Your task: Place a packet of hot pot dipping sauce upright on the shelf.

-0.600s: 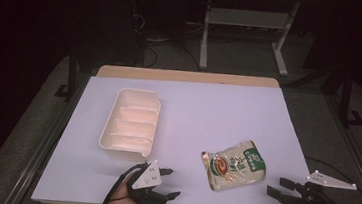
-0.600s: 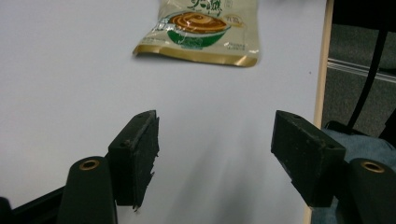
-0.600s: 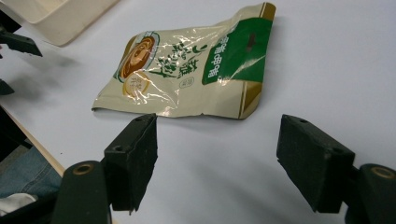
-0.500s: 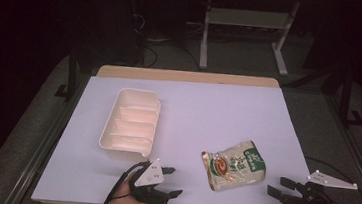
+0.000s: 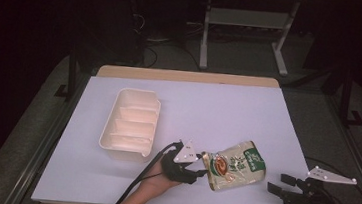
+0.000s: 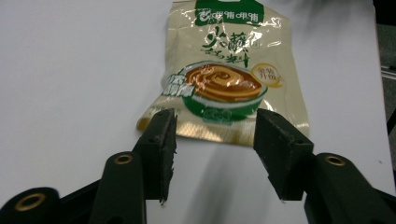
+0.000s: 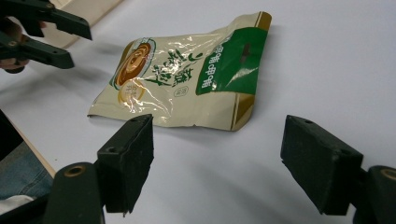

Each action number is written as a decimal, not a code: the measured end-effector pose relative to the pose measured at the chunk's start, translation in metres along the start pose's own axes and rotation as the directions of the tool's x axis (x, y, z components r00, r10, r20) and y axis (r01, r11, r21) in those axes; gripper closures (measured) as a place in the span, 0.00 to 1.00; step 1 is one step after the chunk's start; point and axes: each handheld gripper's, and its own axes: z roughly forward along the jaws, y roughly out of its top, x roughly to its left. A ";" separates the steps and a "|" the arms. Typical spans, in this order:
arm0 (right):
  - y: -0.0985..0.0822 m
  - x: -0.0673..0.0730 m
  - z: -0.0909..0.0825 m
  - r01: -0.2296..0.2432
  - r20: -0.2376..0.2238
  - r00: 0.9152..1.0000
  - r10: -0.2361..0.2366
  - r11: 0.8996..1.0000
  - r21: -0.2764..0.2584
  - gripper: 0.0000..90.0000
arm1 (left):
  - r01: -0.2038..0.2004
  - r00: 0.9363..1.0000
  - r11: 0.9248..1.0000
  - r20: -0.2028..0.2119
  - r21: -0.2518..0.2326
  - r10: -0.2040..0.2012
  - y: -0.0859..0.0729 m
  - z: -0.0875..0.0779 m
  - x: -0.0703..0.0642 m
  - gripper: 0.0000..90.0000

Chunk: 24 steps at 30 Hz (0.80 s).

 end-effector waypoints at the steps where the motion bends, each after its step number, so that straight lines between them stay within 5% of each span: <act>1: 0.000 0.000 0.000 0.000 0.000 1.000 0.000 1.000 0.000 0.28 | 0.000 1.000 1.000 0.000 0.000 0.000 0.000 0.000 0.000 0.56; 10: 0.011 -0.005 0.005 0.008 0.007 1.000 -0.008 1.000 0.002 0.27 | -0.032 0.999 0.997 0.027 0.070 0.030 0.009 0.025 -0.001 0.70; 14: 0.019 -0.008 0.014 -0.006 -0.007 1.000 0.006 1.000 0.010 0.28 | -0.048 0.998 0.990 0.035 0.133 0.044 0.007 0.035 -0.003 0.74; 24: 0.037 -0.019 0.039 -0.023 -0.015 1.000 0.023 0.999 0.037 0.28 | -0.048 0.998 0.987 0.041 0.150 0.042 0.006 0.039 -0.002 0.77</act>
